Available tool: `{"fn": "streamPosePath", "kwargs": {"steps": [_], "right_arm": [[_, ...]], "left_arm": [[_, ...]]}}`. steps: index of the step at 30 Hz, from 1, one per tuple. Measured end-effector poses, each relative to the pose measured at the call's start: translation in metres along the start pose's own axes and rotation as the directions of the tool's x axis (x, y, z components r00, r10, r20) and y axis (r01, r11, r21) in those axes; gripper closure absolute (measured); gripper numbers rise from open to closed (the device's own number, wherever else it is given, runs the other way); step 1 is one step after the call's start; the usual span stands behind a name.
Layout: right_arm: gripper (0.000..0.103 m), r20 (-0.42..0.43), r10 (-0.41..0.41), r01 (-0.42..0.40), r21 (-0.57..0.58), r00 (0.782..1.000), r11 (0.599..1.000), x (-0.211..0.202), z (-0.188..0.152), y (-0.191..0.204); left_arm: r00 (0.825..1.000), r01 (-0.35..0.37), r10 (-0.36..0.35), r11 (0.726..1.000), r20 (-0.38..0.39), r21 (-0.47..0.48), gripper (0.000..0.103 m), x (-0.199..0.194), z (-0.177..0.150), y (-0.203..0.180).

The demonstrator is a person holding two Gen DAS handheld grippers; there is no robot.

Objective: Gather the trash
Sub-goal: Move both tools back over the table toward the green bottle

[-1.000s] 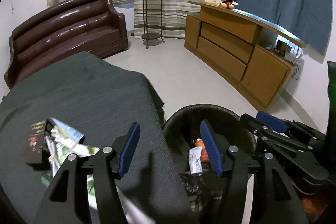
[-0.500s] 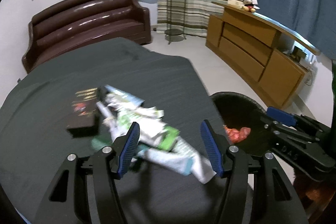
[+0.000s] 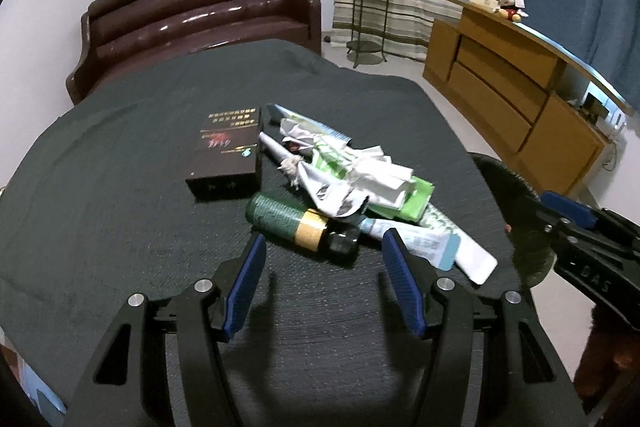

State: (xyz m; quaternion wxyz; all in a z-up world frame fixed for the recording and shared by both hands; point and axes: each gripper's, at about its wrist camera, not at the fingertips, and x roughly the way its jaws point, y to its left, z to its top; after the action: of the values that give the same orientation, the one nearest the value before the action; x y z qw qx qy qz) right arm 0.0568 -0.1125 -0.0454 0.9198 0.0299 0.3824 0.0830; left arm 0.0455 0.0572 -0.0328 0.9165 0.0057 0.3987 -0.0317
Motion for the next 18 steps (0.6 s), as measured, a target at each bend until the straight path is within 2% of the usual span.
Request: {"fn": "streamPosePath", "kwargs": {"steps": [9, 18], "right_arm": [[0.060, -0.022, 0.008, -0.008, 0.016, 1.000, 1.000, 0.007, -0.001, -0.003], [0.060, -0.042, 0.015, -0.014, 0.015, 0.999, 1.000, 0.014, -0.004, -0.004]], "left_arm": [[1.000, -0.018, 0.018, 1.000, -0.021, -0.015, 0.044, 0.017, 0.002, 0.005], [0.998, -0.043, 0.041, 0.998, -0.047, -0.046, 0.043, 0.017, -0.002, 0.022]]}}
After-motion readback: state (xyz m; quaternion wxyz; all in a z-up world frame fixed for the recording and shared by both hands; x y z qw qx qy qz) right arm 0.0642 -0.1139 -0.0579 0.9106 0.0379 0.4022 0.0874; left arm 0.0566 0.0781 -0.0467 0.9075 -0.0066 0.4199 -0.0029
